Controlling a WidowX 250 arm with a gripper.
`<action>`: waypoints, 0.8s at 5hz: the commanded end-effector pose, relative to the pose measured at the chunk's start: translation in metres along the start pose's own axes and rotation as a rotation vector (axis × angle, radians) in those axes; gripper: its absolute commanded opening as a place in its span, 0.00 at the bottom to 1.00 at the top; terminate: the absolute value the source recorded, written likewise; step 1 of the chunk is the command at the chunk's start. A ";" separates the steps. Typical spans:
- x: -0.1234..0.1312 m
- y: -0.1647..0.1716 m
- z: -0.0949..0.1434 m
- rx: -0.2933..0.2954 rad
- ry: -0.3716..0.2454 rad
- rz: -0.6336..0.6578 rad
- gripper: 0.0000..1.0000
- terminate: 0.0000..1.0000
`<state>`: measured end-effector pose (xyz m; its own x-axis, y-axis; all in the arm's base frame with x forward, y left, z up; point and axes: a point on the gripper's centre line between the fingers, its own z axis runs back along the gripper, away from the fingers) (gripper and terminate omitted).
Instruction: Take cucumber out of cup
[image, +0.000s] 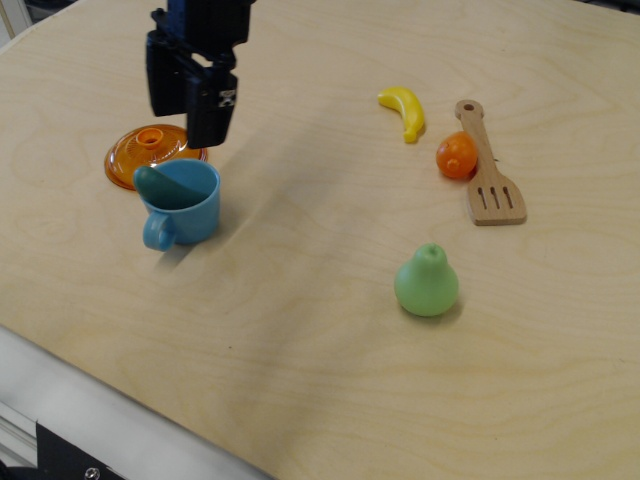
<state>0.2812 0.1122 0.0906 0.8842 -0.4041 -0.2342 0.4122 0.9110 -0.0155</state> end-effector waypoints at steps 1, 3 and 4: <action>-0.023 0.005 -0.005 0.083 0.033 -0.043 1.00 0.00; -0.017 0.019 -0.026 0.103 0.016 -0.048 1.00 0.00; -0.014 0.020 -0.023 0.104 0.006 -0.045 1.00 0.00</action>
<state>0.2630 0.1314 0.0572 0.8517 -0.4469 -0.2735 0.4748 0.8791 0.0421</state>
